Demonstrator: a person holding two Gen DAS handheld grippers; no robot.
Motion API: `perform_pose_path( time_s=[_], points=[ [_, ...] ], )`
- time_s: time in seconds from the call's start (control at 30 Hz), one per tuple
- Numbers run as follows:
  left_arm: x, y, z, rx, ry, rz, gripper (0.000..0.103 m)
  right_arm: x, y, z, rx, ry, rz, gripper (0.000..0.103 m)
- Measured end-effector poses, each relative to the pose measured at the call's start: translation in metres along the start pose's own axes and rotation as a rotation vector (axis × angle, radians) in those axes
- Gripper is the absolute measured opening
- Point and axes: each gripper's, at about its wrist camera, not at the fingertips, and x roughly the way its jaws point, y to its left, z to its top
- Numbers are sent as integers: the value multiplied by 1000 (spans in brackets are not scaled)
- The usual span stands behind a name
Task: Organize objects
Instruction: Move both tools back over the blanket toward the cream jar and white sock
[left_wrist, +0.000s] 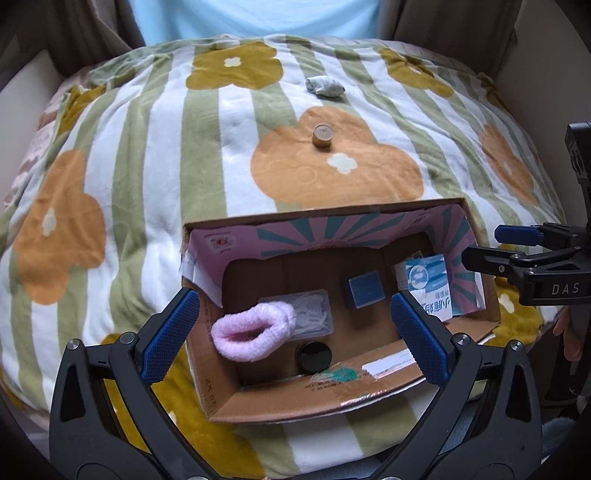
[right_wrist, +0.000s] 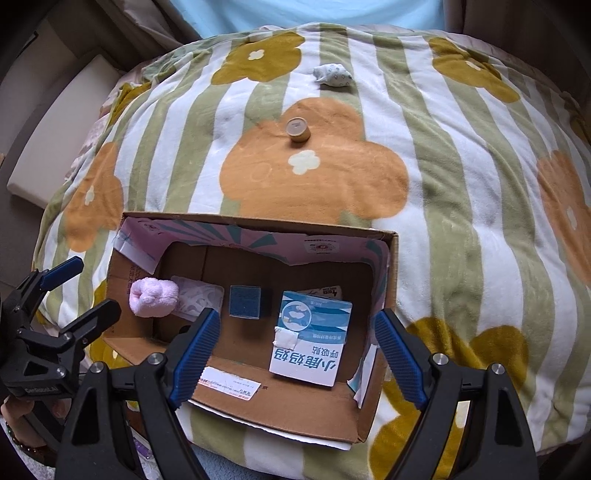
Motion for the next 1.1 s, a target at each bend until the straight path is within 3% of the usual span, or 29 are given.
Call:
perform_pose_path(
  time_s=[0.37, 0.57, 0.83, 1.03, 1.1],
  points=[
    [7, -6, 28, 41, -2, -43, 103, -7, -9, 26, 67, -36, -26, 83],
    [7, 5, 59, 53, -26, -73, 103, -18, -7, 60, 39, -93, -96, 83],
    [8, 15, 126, 219, -135, -69, 103, -29, -10, 130, 2, -191, -149, 83],
    [28, 20, 176, 338, -193, -143, 103, -20, -14, 192, -50, -258, -166, 83],
    [39, 20, 190, 380, -207, -215, 103, -11, -16, 210, -80, -284, -197, 83]
  ],
)
